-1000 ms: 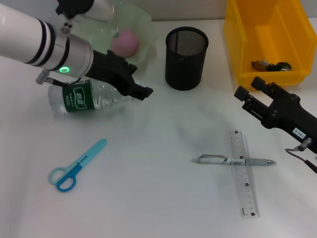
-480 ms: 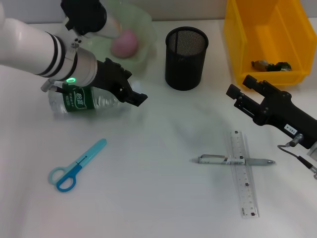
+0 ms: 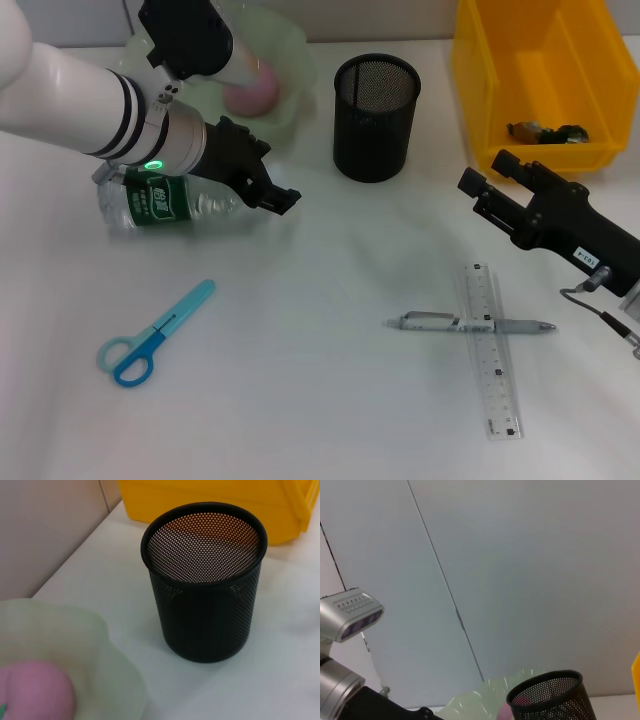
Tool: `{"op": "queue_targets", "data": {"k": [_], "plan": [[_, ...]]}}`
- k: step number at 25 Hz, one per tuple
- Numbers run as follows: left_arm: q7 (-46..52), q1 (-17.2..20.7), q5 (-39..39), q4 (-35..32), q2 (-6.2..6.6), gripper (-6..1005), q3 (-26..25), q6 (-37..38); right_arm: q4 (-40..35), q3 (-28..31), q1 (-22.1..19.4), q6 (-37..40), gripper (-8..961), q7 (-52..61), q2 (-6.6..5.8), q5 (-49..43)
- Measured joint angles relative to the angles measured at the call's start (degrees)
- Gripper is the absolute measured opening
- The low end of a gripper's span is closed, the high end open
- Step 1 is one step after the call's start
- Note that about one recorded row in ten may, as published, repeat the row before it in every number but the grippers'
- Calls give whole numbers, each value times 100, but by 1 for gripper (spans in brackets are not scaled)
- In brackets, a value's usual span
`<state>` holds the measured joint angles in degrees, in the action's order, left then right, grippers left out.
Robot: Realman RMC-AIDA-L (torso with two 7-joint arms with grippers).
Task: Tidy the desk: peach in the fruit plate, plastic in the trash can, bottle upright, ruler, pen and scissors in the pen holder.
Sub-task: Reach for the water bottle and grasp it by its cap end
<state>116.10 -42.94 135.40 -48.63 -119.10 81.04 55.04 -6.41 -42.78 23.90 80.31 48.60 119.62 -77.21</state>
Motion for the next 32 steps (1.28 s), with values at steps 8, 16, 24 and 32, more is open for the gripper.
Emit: {"op": "queue_targets", "data": {"k": [8,16,24,32], "plan": [[113,-48,165,-12,5,784,49,92,0,-2,30,-3,653,0,0,5],[468,-146,621,-62,-1,784,232,146,0,-2,29,-18,652,0,0,5],[468,-171,593,-58,-5,784,245,144,13,-11,27,-42,652,0,0,5],[464,-139,568,-56,-8,720,328,149,49,-11,27,-51,652,1,0,5]]}}
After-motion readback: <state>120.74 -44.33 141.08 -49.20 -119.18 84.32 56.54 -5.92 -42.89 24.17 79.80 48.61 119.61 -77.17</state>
